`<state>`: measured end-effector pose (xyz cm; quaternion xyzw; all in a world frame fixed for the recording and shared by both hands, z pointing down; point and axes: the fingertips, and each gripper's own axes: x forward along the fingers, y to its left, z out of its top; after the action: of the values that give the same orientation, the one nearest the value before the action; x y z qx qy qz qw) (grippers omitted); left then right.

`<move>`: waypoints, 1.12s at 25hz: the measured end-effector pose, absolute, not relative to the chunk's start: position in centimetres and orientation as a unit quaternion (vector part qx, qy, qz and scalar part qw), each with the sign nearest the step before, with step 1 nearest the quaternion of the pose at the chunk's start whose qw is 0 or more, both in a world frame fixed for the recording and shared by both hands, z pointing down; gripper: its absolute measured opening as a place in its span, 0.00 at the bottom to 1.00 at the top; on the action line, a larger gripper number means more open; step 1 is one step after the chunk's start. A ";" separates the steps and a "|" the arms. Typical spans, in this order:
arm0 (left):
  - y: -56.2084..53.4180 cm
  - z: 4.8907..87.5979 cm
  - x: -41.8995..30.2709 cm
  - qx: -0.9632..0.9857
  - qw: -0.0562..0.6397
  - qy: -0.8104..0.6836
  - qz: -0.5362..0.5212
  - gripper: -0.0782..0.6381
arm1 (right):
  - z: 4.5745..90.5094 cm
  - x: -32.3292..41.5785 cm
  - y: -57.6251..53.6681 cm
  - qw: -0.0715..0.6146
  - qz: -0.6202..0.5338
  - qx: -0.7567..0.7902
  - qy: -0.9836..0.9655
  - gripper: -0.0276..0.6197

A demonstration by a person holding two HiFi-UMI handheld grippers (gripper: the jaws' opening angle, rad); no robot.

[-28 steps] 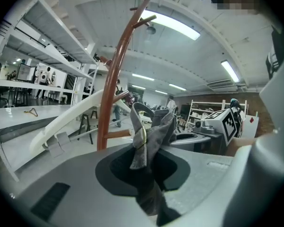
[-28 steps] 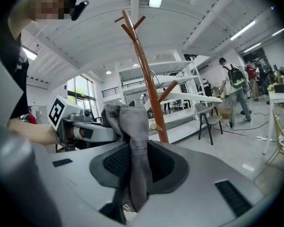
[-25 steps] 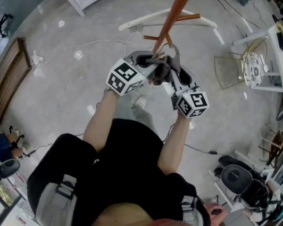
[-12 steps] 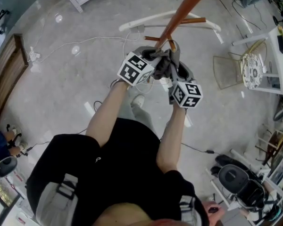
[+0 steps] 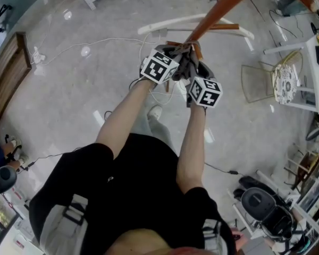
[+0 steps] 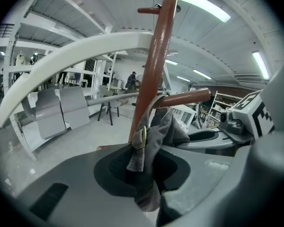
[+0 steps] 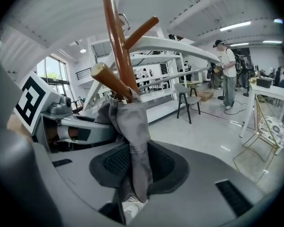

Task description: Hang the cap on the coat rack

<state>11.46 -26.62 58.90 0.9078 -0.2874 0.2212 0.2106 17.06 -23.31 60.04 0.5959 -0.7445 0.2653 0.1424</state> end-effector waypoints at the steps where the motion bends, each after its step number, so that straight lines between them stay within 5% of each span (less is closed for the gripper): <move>1: -26.8 59.3 11.5 0.906 0.211 -0.290 0.225 0.18 | 60.4 17.0 -23.6 0.146 0.268 0.599 -0.741 0.17; 7: -27.4 60.5 11.8 0.900 0.212 -0.298 0.238 0.19 | 61.2 16.8 -24.6 0.157 0.265 0.610 -0.730 0.17; 17: -24.3 58.4 9.3 0.890 0.270 -0.302 0.212 0.36 | 57.6 18.7 -22.1 0.135 0.251 0.629 -0.724 0.26; 25: -23.4 53.9 5.3 0.870 0.198 -0.350 0.285 0.37 | 47.7 19.8 -21.6 0.073 0.164 0.641 -0.747 0.26; 28: -23.6 49.0 5.4 0.892 0.195 -0.349 0.211 0.37 | 43.6 19.6 -21.4 0.046 0.125 0.638 -0.759 0.24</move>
<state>5.39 -23.60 49.04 0.8918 -0.3491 0.2114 0.1953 19.64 -21.43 43.59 0.6375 -0.7589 0.1246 0.0456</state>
